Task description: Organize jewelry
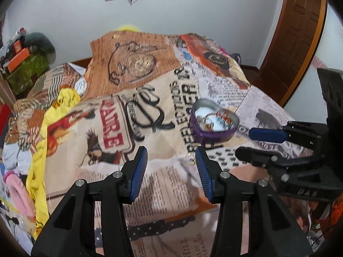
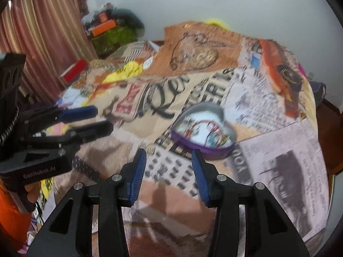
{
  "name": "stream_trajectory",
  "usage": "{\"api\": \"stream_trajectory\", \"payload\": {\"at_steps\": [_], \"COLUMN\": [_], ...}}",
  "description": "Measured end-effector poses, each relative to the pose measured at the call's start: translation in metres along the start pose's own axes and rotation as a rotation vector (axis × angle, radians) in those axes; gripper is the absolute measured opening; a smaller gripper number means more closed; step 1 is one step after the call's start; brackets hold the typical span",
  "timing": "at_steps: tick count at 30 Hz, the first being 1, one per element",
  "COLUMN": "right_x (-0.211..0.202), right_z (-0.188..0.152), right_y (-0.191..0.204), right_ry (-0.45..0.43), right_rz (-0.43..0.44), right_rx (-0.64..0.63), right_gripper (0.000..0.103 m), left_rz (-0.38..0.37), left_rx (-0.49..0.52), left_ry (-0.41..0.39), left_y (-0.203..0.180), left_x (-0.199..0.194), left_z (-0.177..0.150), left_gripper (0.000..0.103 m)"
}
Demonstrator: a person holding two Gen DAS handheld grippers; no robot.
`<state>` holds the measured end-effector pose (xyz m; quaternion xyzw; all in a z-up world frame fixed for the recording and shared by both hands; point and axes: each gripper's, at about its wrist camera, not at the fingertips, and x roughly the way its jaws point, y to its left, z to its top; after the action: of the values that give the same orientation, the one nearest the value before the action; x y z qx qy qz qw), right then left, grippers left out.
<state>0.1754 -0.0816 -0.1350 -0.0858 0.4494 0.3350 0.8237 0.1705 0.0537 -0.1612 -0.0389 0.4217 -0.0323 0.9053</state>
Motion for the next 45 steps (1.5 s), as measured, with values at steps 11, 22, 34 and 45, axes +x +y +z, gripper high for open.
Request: {"api": "stream_trajectory", "payload": {"at_steps": [11, 22, 34, 45], "right_x": [0.040, 0.058, 0.033, 0.012], "right_z": [-0.007, -0.010, -0.005, 0.000], "right_y": [0.012, 0.017, 0.007, -0.022], "right_ry": [0.121, 0.181, 0.081, 0.010], "right_rz": [0.000, 0.012, -0.007, -0.034], "right_rx": [-0.064, -0.101, -0.065, -0.018], "right_gripper": [0.040, 0.011, 0.009, 0.009], "left_rz": [0.007, -0.010, -0.043, -0.080], "left_rx": [-0.013, -0.028, 0.005, 0.033], "left_ry": [0.074, 0.089, 0.095, 0.105], "left_y": [0.008, 0.010, -0.008, -0.027], "left_x": [0.020, 0.028, 0.037, 0.061], "left_z": [-0.027, -0.028, -0.020, -0.010], "left_gripper": [0.046, 0.046, 0.046, 0.045]}}
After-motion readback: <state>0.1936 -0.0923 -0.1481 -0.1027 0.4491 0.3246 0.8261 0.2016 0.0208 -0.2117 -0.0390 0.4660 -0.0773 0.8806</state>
